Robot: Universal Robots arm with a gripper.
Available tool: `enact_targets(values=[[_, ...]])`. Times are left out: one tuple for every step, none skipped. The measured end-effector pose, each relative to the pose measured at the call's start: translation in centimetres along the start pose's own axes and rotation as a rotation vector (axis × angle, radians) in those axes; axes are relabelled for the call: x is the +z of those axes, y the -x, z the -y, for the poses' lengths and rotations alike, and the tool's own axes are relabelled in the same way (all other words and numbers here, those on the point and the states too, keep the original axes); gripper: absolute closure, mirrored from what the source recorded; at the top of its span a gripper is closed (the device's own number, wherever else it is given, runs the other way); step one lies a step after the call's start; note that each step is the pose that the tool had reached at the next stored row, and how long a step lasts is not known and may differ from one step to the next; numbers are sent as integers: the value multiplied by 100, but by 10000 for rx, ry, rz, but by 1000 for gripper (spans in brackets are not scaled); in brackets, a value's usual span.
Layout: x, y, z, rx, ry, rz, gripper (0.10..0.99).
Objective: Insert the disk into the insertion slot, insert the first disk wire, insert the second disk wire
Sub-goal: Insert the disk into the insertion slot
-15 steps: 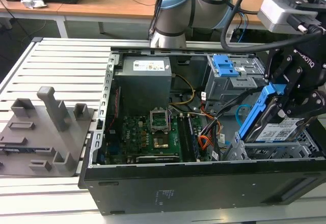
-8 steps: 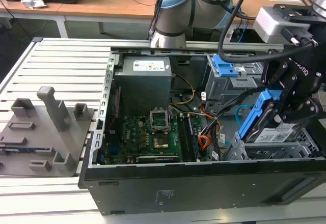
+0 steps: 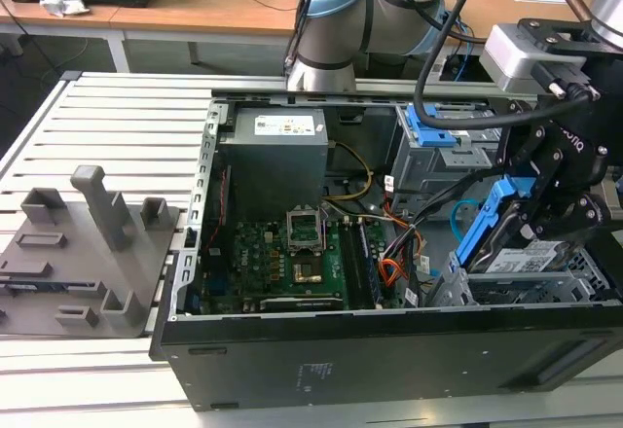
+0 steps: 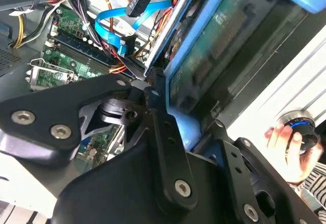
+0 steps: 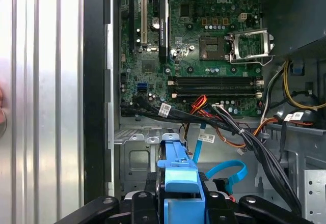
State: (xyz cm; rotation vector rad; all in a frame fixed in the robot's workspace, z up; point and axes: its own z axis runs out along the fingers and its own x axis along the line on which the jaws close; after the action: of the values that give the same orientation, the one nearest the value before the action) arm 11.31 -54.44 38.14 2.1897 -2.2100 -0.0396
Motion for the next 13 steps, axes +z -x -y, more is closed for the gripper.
enact_targets(values=[[1,0,0,0,-1,2,647],[1,0,0,0,0,2,647],[1,0,0,0,-1,2,647],[1,0,0,0,0,1,647],[1,0,0,0,-1,0,659],[1,0,0,0,-1,1,725],[1,0,0,0,-1,1,792],[1,0,0,0,0,0,851],[1,0,0,0,0,0,910],[1,0,0,0,-1,0,973],[1,0,0,0,-1,-1,973],[1,0,0,0,0,-1,980],[1,0,0,0,0,-1,980]])
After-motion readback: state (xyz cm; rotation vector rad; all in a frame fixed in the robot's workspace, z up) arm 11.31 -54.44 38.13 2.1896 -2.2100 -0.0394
